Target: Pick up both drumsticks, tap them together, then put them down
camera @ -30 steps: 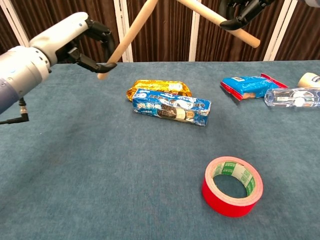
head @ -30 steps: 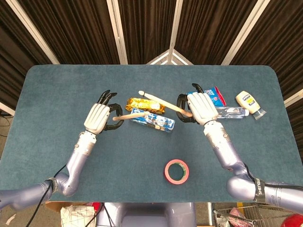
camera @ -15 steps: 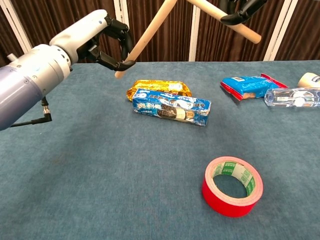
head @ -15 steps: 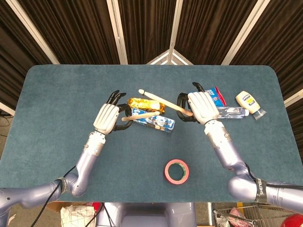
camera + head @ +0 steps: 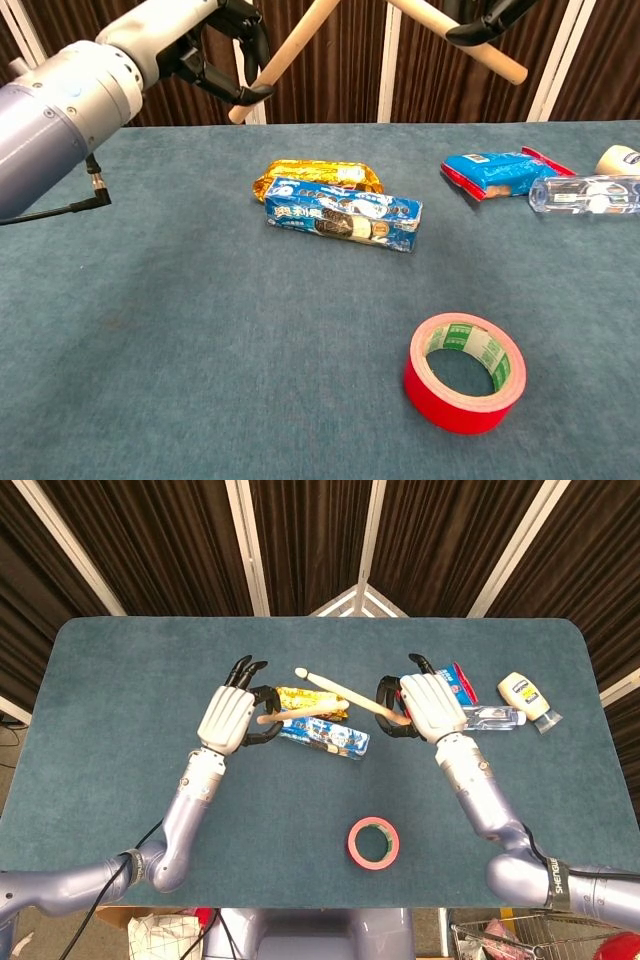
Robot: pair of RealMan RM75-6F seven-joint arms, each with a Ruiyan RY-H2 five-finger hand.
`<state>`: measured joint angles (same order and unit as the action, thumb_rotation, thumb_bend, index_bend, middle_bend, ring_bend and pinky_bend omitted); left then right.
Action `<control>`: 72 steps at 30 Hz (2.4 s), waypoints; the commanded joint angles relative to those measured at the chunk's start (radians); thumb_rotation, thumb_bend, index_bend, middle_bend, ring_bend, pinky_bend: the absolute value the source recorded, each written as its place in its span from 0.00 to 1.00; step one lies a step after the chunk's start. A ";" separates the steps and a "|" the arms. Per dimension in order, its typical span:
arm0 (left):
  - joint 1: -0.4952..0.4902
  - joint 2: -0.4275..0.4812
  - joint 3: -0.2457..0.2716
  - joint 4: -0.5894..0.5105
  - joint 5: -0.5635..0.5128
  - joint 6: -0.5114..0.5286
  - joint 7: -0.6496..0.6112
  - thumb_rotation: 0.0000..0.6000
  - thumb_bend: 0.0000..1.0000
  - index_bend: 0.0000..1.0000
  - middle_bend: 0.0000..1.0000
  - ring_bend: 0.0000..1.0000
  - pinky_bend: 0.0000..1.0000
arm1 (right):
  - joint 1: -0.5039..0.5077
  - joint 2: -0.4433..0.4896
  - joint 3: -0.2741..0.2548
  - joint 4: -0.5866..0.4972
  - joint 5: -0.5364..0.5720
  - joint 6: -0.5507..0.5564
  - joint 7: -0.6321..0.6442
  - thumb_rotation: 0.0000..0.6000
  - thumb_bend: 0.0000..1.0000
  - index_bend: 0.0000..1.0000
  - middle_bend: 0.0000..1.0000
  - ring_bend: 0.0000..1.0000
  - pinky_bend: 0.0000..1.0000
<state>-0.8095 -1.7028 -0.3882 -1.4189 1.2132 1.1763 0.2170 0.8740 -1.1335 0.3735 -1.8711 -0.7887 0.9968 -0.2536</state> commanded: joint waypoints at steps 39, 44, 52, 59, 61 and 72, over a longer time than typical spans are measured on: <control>-0.040 -0.083 -0.002 0.062 -0.013 0.033 -0.014 1.00 0.47 0.66 0.60 0.13 0.04 | 0.021 0.021 -0.012 -0.072 0.003 0.011 0.006 1.00 0.41 0.85 0.68 0.57 0.07; -0.040 -0.086 0.000 0.061 -0.013 0.036 -0.013 1.00 0.47 0.66 0.60 0.13 0.04 | 0.020 0.022 -0.017 -0.073 -0.001 0.013 0.006 1.00 0.41 0.85 0.68 0.57 0.07; -0.044 -0.093 -0.001 0.064 -0.014 0.037 -0.018 1.00 0.47 0.66 0.60 0.13 0.04 | 0.021 0.024 -0.019 -0.071 -0.002 0.012 0.011 1.00 0.41 0.85 0.68 0.57 0.07; -0.047 -0.098 0.000 0.067 -0.015 0.034 -0.021 1.00 0.47 0.66 0.60 0.13 0.04 | 0.021 0.026 -0.021 -0.073 -0.001 0.015 0.012 1.00 0.41 0.85 0.68 0.57 0.07; -0.043 -0.090 0.008 0.060 -0.012 0.029 -0.022 1.00 0.47 0.66 0.60 0.13 0.04 | 0.020 0.027 -0.022 -0.069 0.000 0.014 0.013 1.00 0.41 0.85 0.68 0.57 0.07; 0.046 0.132 0.099 -0.084 0.046 0.028 0.049 1.00 0.47 0.67 0.60 0.13 0.04 | -0.039 0.035 -0.084 0.042 -0.072 -0.017 0.072 1.00 0.41 0.85 0.68 0.57 0.07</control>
<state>-0.7933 -1.6277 -0.3196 -1.4612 1.2403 1.2040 0.2385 0.8527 -1.0966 0.3094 -1.8548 -0.8329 0.9908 -0.1999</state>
